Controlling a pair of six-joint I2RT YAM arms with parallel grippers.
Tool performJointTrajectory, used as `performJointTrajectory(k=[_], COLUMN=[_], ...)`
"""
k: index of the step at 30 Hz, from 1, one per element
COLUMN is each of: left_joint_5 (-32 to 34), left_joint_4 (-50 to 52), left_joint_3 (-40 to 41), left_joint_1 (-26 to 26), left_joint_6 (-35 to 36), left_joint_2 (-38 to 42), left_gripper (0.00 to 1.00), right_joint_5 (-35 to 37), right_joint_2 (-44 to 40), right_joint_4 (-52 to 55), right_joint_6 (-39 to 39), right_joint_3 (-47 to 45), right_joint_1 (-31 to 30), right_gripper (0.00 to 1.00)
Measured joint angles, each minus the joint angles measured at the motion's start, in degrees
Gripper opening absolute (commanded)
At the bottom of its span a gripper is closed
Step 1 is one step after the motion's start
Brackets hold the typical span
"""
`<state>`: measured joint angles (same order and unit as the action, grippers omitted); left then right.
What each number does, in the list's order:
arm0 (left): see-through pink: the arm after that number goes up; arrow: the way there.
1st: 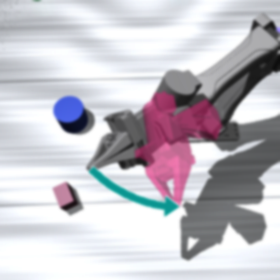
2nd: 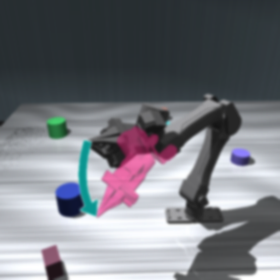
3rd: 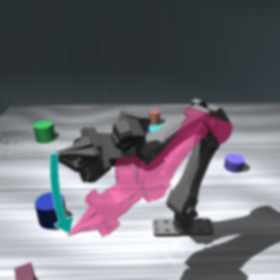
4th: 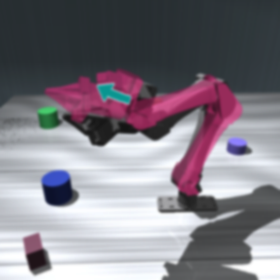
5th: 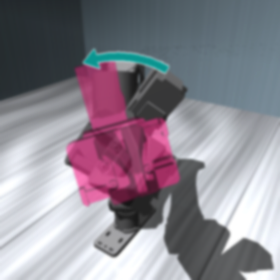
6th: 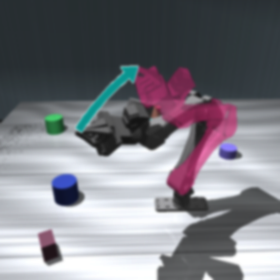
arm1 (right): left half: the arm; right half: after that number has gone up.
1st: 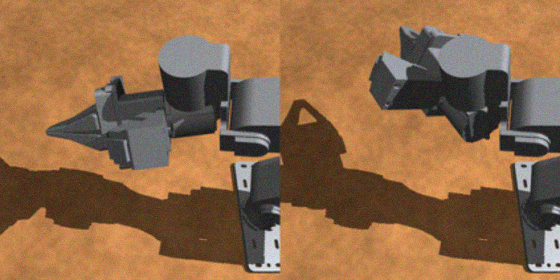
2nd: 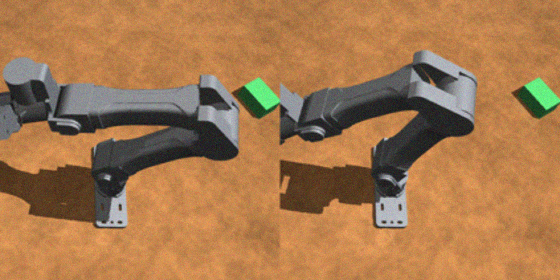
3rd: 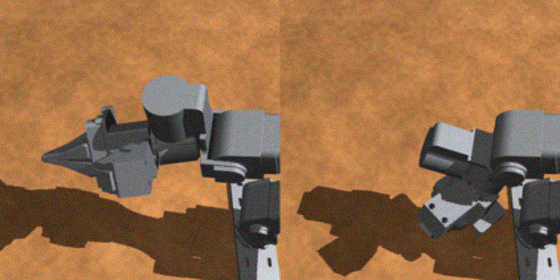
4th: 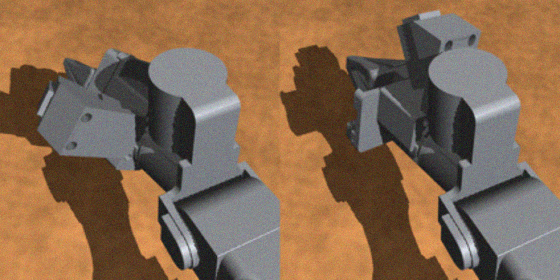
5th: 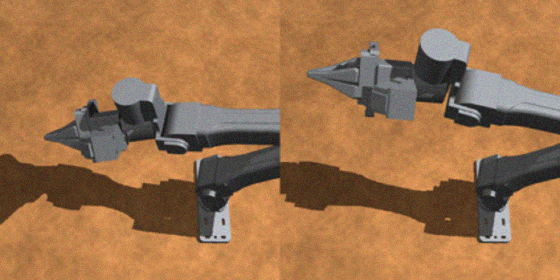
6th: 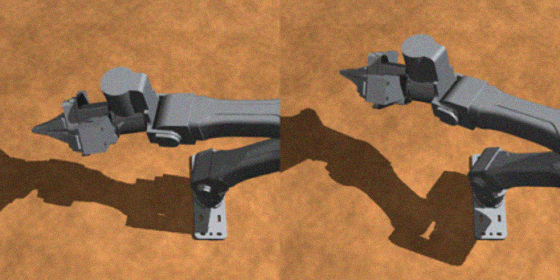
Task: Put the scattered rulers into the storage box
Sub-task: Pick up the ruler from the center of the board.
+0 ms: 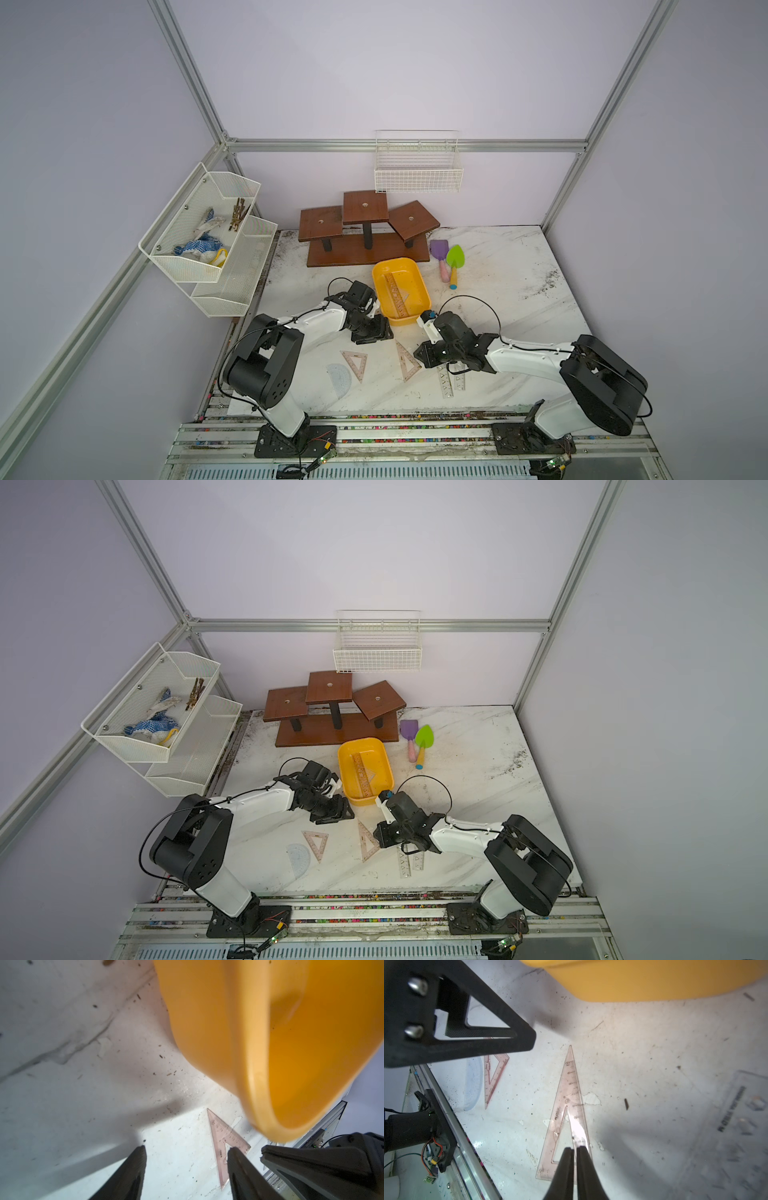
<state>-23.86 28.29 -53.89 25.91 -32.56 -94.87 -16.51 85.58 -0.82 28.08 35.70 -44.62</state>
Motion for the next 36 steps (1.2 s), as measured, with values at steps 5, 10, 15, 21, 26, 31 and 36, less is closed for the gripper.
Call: performJointTrajectory(k=[5, 10, 15, 21, 26, 31, 36], left_joint_5=[0.7, 1.0, -0.2, -5.8, -8.7, -10.5, -11.9], left_joint_4=[-0.4, -0.8, -0.9, -1.1, 1.0, 2.8, 3.3], left_joint_3=[-1.0, -2.4, -2.8, -0.8, 2.3, 4.1, 5.1], left_joint_1=[-1.3, -2.3, -2.5, -2.5, -2.5, -2.1, -1.0], left_joint_6=[-1.0, -1.5, -1.6, -1.4, -1.0, -0.7, -0.7], left_joint_2=[0.0, -0.2, -0.3, 1.0, 5.5, 9.1, 9.8], left_gripper=[0.67, 0.67, 0.70, 0.73, 0.74, 0.75, 0.74], right_joint_5=[-1.1, -1.9, -2.5, -3.1, -4.7, -6.3, -8.8], right_joint_2=[-0.2, -0.2, -0.2, -0.2, 0.7, 1.4, 3.7], right_joint_4=[-0.5, -1.4, -1.8, -2.9, -4.9, -7.1, -10.8], right_joint_6=[0.2, 0.2, 0.4, 1.0, 1.5, 2.4, 4.0], right_joint_3=[-0.4, -1.1, -3.0, -5.3, -5.5, -6.1, -6.0], right_joint_1=[0.1, 0.2, 0.2, 0.2, 0.2, 0.2, -0.2], right_gripper=[0.13, 0.14, 0.17, 0.18, 0.19, 0.19, 0.18])
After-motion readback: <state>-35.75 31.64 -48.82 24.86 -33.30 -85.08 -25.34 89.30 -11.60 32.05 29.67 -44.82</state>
